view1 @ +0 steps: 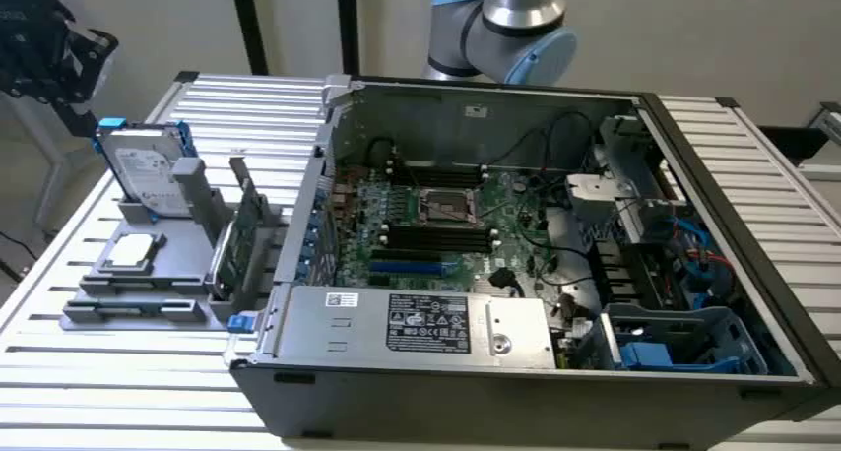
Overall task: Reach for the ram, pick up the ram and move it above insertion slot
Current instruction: 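Reach for the ram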
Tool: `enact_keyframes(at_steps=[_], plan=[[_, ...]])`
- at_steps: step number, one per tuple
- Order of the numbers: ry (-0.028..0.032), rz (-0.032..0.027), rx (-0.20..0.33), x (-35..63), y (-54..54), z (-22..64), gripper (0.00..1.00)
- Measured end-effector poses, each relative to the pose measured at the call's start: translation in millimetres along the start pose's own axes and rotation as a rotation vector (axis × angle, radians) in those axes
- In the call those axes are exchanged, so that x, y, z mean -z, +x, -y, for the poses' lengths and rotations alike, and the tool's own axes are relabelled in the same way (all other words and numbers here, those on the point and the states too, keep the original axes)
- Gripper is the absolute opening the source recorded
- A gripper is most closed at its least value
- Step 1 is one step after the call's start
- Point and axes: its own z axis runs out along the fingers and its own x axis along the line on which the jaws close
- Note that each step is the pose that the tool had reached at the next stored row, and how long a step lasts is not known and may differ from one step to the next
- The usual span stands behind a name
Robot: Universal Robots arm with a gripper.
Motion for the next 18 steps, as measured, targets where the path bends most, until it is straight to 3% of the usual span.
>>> enact_keyframes(at_steps=[13,18], plan=[[0.0003,-0.0004,0.000,0.4,-0.1,1.4,0.11],[-0.0001,0.0000,0.000,-0.2,-2.0,19.6,0.11]])
